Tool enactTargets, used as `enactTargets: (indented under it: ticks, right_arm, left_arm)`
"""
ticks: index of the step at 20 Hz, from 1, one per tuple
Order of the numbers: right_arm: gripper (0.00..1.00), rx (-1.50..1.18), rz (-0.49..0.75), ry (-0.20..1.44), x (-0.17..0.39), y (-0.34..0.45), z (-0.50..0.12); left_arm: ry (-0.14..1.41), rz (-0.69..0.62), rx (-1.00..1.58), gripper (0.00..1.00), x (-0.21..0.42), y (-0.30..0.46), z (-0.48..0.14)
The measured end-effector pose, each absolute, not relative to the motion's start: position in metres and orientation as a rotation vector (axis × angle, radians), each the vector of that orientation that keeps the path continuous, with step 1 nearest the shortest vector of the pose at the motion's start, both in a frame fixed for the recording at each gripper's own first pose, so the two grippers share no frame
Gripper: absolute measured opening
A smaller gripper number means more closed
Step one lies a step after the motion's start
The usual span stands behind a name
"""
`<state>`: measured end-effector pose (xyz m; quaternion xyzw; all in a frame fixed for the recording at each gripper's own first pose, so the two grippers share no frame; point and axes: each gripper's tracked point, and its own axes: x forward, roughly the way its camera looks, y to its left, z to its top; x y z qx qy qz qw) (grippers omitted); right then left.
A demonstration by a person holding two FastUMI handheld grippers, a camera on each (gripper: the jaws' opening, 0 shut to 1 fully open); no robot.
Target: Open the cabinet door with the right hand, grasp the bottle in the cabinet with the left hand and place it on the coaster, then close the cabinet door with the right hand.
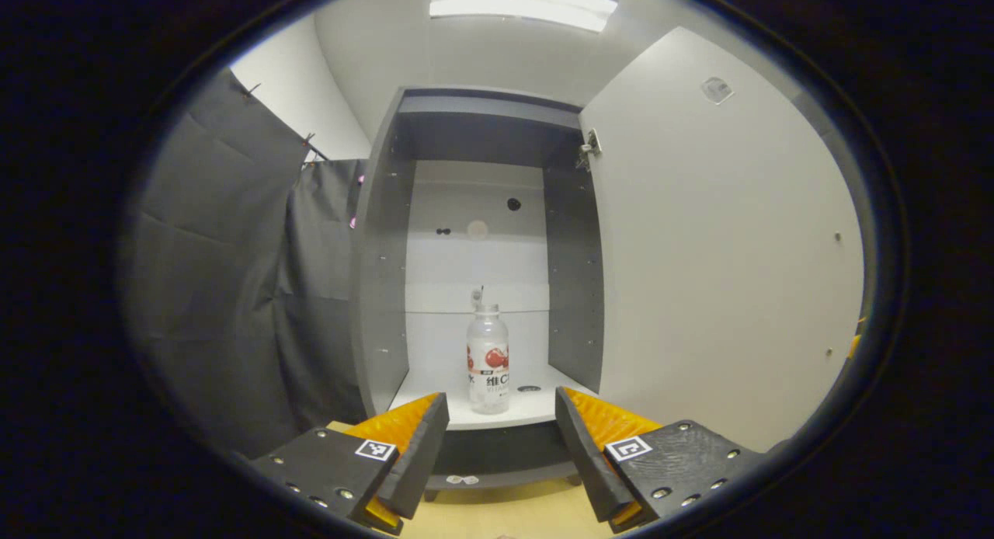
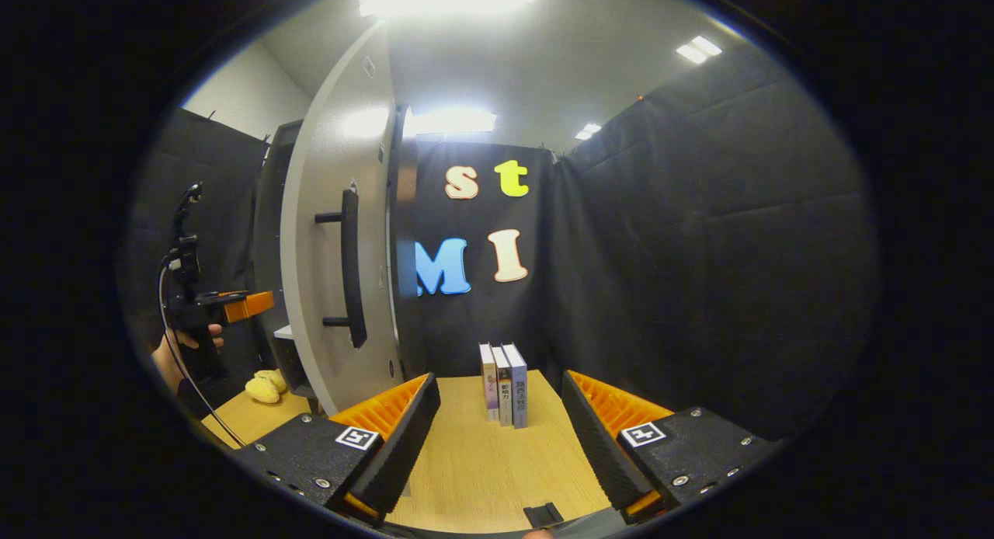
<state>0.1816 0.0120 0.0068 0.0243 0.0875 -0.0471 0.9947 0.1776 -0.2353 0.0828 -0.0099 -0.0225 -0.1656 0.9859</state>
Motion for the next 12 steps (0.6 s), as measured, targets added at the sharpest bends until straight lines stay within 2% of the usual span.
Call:
enactTargets:
  ticks: [3, 6, 7, 10, 11, 12]
  right_arm:
    - [0.97, 0.069, -0.168, 0.177, 0.177, 0.003, 0.002]
    - [0.97, 0.07, -0.237, 0.177, 0.177, -0.003, -0.002]
    - [0.94, 0.072, -0.254, 0.181, 0.177, -0.003, -0.004]
    - [0.96, 0.073, -0.299, 0.2, 0.182, -0.003, -0.015]
    - [0.97, 0.078, -0.31, 0.208, 0.183, -0.002, -0.018]
    - [0.94, 0.085, -0.316, 0.216, 0.185, 0.001, -0.023]
  left_arm:
    - [-0.041, -0.362, -0.019, 0.78, 0.221, -0.249, 0.08]
    - [-0.018, -0.388, -0.038, 0.86, 0.257, -0.262, 0.069]
    - [-0.012, -0.394, -0.039, 0.86, 0.267, -0.264, 0.064]
    - [-0.01, -0.397, -0.041, 0.86, 0.3, -0.271, 0.059]
    - [-0.009, -0.398, -0.042, 0.82, 0.31, -0.271, 0.057]
    - [-0.007, -0.394, -0.046, 0.82, 0.32, -0.271, 0.056]
